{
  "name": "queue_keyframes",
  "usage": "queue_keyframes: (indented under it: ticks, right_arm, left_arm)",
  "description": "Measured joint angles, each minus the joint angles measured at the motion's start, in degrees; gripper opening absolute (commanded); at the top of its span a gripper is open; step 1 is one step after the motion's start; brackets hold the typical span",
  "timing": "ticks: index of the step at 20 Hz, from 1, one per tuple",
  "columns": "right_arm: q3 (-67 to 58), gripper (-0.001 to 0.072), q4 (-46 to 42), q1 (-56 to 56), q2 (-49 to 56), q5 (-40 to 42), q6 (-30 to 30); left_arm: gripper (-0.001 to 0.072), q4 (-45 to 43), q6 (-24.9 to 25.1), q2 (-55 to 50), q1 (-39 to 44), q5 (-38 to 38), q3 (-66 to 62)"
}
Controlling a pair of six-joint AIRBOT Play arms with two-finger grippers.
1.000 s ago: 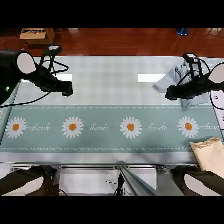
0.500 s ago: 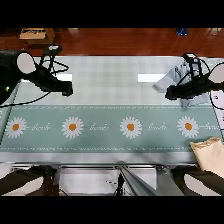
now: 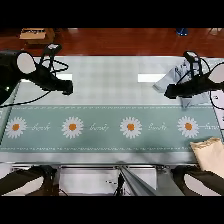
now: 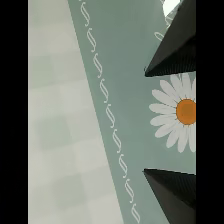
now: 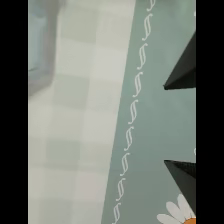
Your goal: Fold the shirts.
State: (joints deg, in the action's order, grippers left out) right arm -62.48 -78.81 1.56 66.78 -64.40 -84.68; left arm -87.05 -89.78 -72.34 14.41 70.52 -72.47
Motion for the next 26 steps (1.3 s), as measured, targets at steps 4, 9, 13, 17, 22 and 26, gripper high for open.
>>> queue_keyframes:
  ticks: [4,9,13,17,22,26]
  right_arm:
    - [0.0,0.0525,-2.0,0.0,0.1,6.2,-1.2]
    - [-0.2,0.0525,-19.3,-1.2,0.8,20.9,-15.9]
    - [-1.6,0.0527,-27.5,-7.3,5.2,27.2,-25.6]
    - [-2.5,0.0528,-25.7,-14.4,12.3,29.2,-27.5]
    - [-2.8,0.0529,-21.7,-18.0,21.2,30.8,-26.3]
    - [-2.9,0.0073,-16.1,-18.3,27.1,35.3,-24.3]
  left_arm:
    - [0.0683,0.0,0.0,-0.9,0.0,-3.1,0.0]
    - [0.0686,-0.3,0.2,-1.8,0.0,-5.0,0.0]
    - [0.0686,-2.1,0.4,-2.1,-0.2,-7.7,0.0]
    - [0.0687,-2.7,0.5,-2.2,-0.2,-8.1,0.0]
    - [0.0686,-2.7,0.6,-2.2,-0.2,-8.3,0.0]
    - [0.0685,-0.1,0.6,-2.0,-0.2,-8.4,0.0]
